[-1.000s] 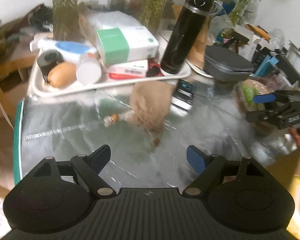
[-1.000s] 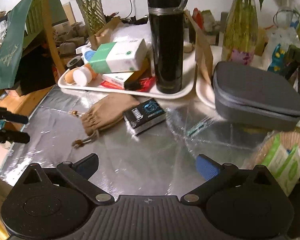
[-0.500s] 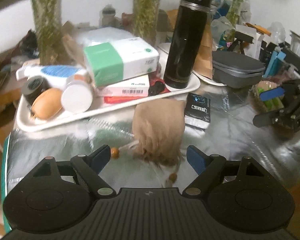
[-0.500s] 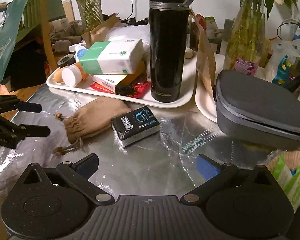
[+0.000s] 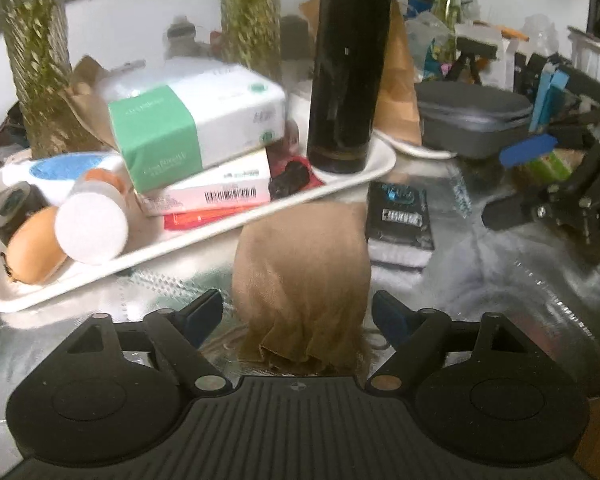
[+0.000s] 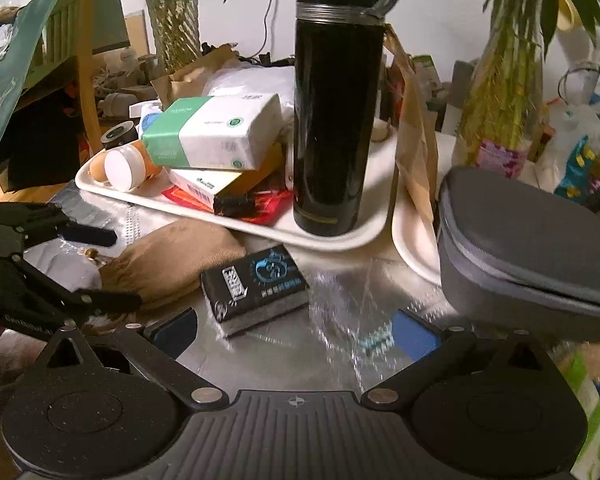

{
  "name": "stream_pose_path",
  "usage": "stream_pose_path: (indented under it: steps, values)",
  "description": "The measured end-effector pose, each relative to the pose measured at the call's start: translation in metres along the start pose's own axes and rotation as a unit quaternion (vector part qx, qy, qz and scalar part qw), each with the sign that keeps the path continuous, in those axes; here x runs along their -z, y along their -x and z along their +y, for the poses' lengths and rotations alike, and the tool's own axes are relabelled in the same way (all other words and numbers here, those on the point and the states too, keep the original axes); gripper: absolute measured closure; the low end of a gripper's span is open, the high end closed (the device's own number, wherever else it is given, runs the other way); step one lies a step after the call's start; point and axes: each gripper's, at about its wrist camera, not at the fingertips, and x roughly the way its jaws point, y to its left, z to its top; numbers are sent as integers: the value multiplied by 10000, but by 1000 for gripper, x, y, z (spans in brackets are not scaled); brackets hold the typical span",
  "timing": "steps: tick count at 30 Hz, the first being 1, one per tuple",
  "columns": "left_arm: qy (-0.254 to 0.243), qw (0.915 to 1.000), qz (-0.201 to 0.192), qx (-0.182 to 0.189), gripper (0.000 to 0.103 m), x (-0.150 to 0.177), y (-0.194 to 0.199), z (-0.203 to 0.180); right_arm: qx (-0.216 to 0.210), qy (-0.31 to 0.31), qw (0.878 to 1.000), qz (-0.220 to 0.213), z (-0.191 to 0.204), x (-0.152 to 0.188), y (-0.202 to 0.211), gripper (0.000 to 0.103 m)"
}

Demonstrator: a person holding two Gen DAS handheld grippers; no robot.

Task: Organize soft objects
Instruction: 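Close the left gripper on the tan pouch while the right gripper grasps the black tissue pack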

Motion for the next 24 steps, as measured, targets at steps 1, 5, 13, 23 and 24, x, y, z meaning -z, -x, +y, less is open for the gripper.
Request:
stream_pose_path:
  steps: [1, 5, 13, 23, 24]
  values:
    - [-29, 10000, 81, 28, 32, 1, -4, -1, 5, 41, 10000, -9, 1, -1, -2, 0]
    - [-326, 9994, 136, 59, 60, 5, -4, -10, 21, 313, 9995, -104, 8, -2, -13, 0]
    - [73, 9997, 198, 76, 81, 5, 1, 7, -175, 847, 9961, -143, 23, -5, -39, 0]
    - [314, 9993, 164, 80, 82, 6, 4, 18, -496, 781, 9953, 268, 20, -7, -70, 26]
    - [332, 9993, 161, 53, 82, 6, 5, 19, -446, 833, 9950, 308, 20, -8, -69, 26]
